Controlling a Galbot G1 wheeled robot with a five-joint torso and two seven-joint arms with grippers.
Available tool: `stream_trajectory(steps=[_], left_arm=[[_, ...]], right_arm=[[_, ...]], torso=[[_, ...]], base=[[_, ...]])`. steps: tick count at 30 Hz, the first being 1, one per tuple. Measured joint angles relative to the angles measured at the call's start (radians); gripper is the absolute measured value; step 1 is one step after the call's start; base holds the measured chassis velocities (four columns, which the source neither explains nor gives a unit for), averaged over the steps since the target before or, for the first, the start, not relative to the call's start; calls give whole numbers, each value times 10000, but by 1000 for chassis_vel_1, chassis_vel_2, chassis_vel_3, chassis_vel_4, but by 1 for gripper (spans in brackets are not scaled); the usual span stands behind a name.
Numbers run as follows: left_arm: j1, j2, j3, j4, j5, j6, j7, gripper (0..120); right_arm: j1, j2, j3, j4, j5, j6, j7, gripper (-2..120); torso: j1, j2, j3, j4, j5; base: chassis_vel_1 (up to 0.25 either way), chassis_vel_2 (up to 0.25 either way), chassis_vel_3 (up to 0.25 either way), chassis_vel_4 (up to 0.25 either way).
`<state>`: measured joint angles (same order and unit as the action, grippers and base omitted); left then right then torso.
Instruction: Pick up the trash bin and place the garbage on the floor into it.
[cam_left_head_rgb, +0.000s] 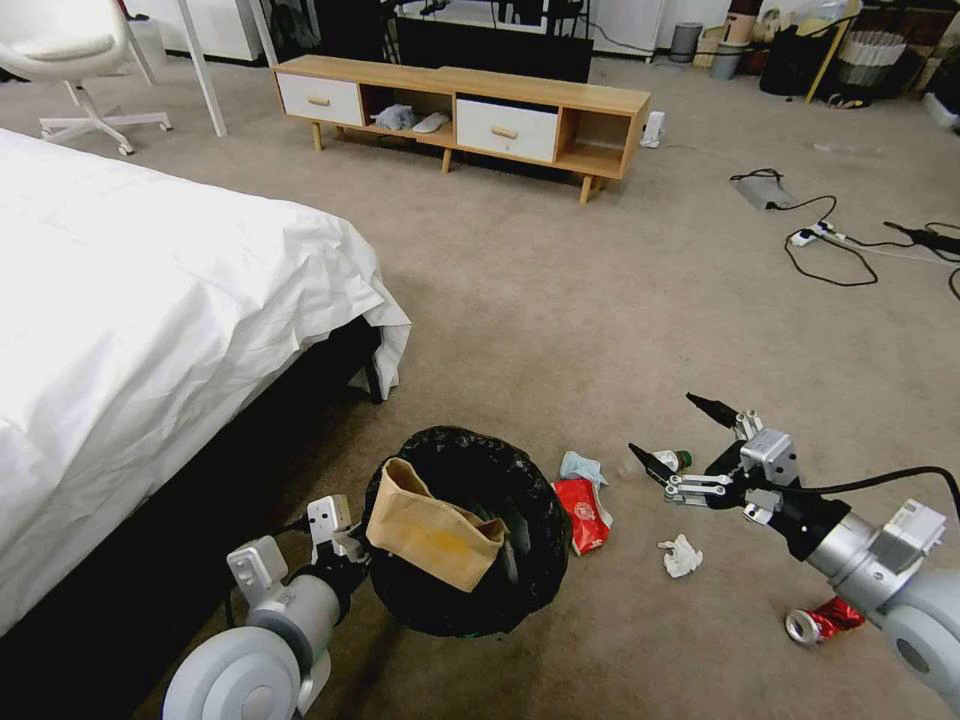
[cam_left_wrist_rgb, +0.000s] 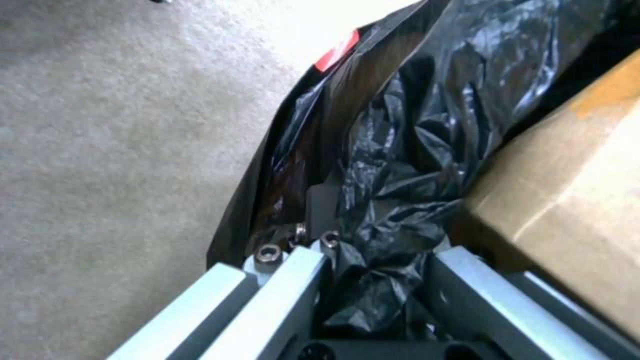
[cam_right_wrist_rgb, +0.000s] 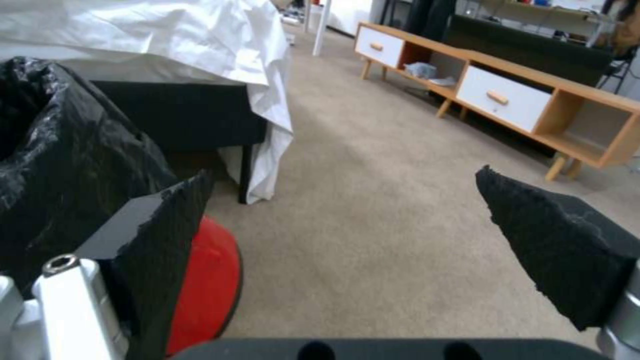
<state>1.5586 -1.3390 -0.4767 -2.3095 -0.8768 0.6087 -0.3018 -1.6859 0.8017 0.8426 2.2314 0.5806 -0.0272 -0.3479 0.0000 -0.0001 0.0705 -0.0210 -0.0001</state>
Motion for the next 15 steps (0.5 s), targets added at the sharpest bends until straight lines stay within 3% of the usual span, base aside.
stream_trajectory(steps=[15], left_arm=[[51,-45,-234,135,225,-93,-80,0]], right_arm=[[-277,761,206,0,-334,161,-332,100]], torso=[[0,1,0,-1,0]], base=[[0,0,0,0]])
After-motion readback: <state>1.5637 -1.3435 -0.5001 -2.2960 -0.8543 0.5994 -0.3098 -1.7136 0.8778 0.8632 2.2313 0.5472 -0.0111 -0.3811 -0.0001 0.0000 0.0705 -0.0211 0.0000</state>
